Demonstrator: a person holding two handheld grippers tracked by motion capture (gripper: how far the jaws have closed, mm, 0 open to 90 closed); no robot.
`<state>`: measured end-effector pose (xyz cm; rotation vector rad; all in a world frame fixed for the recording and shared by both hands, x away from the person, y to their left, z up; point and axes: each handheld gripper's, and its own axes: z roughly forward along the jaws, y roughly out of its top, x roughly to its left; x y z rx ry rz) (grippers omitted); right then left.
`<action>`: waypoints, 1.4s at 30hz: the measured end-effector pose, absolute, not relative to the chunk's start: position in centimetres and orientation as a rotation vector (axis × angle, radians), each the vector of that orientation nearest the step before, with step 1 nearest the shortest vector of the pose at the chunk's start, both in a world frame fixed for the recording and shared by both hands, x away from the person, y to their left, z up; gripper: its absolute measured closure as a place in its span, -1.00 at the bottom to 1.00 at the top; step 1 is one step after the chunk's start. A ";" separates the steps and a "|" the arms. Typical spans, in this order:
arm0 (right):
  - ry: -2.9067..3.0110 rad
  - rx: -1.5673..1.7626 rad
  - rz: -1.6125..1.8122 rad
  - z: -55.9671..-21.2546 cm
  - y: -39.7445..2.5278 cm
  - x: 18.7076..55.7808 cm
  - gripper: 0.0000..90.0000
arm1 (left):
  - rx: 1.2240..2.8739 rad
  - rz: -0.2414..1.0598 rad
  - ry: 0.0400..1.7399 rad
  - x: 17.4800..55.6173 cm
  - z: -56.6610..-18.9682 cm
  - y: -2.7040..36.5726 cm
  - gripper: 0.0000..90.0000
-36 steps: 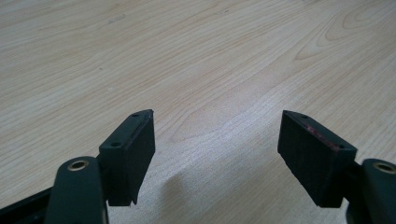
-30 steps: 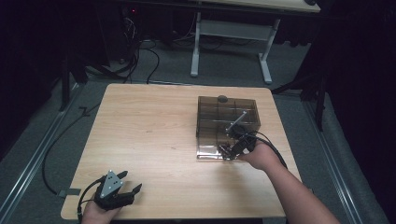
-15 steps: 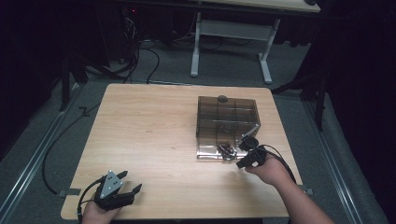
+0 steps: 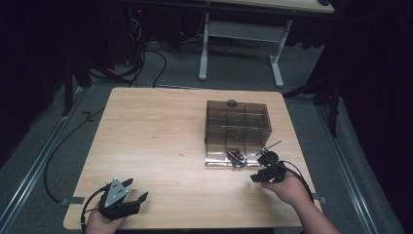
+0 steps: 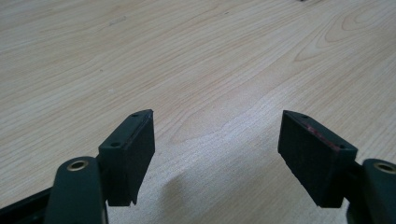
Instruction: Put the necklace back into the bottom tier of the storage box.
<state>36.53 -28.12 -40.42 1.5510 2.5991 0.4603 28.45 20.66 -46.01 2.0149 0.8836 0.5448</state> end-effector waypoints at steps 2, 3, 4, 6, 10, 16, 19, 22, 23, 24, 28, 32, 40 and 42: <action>2.586 1.537 0.502 -40.4 -28.1 36.2 0.22 | 2.013 0.543 0.884 28.5 -46.0 20.7 -0.39; 2.574 1.534 0.513 -40.4 -28.1 36.0 0.20 | 2.013 0.542 0.884 28.5 -46.0 20.7 -0.39; 2.566 1.524 0.543 -40.5 -28.1 35.9 0.19 | 2.014 0.542 0.884 28.5 -46.0 20.7 -0.39; 2.540 1.510 0.584 -40.7 -28.2 35.5 0.17 | 2.015 0.541 0.883 28.5 -46.0 20.7 -0.39; 2.488 1.478 0.660 -41.1 -28.3 34.6 0.14 | 2.013 0.541 0.883 28.5 -46.0 20.7 -0.39; 2.414 1.452 0.768 -42.0 -28.4 33.1 0.10 | 2.007 0.543 0.878 28.4 -46.0 20.7 -0.39; 2.359 1.428 0.832 -42.3 -28.4 32.4 0.09 | 2.004 0.546 0.879 28.4 -46.0 20.7 -0.39; 2.293 1.410 0.905 -42.5 -28.7 31.7 0.08 | 2.002 0.548 0.879 28.3 -46.0 20.8 -0.40; 2.274 1.400 0.931 -42.5 -28.8 31.5 0.08 | 2.001 0.547 0.879 28.3 -46.0 20.8 -0.40; 2.251 1.389 0.962 -42.6 -28.8 31.2 0.08 | 2.001 0.548 0.880 28.3 -46.0 20.7 -0.40; 2.173 1.353 1.042 -43.2 -28.8 30.6 0.07 | 1.993 0.558 0.885 28.3 -46.0 20.7 -0.40; 2.115 1.316 1.098 -44.0 -28.8 29.9 0.06 | 1.984 0.561 0.888 28.2 -46.0 20.8 -0.40; 1.962 1.263 1.219 -45.2 -29.1 28.2 0.05 | 1.993 0.568 0.893 28.3 -46.0 20.7 -0.40; 1.968 1.254 1.213 -45.2 -29.0 28.2 0.04 | 1.996 0.570 0.898 28.3 -46.0 20.7 -0.40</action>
